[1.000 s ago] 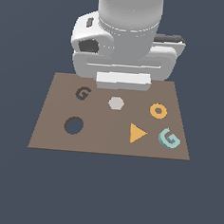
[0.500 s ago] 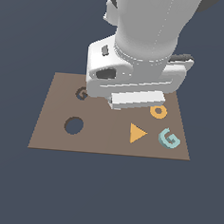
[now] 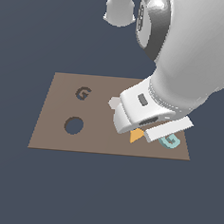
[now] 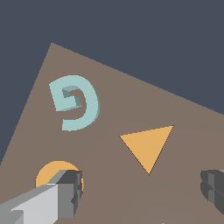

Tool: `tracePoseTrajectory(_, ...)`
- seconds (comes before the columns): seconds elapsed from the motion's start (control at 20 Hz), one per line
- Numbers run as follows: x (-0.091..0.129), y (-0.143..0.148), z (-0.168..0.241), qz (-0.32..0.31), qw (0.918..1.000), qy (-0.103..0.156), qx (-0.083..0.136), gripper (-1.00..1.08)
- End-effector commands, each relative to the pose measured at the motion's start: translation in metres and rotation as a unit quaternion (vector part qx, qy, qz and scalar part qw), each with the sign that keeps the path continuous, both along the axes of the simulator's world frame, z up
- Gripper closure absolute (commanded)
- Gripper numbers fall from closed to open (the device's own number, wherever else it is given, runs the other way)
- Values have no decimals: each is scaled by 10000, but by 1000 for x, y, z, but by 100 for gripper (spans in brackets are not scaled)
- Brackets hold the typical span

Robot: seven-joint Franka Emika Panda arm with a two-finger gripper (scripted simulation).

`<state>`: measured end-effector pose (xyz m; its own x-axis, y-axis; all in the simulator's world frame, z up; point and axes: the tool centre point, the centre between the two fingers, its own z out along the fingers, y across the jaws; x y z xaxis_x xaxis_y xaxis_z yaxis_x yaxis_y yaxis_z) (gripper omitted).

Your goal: Insert a designated object into the corresponding slot on a board.

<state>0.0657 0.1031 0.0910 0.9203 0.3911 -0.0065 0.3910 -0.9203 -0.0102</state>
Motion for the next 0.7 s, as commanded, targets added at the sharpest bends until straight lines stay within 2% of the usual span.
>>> tracePoseTrajectory(0.0,9,18,-10,331,9995,-16,-5,-92)
tracePoseTrajectory(0.35,24,55,-31,989,9951,-41,-19,-92)
tracePoseTrajectory(0.65,29,73,-40,1291,9916,-52,-26,-92)
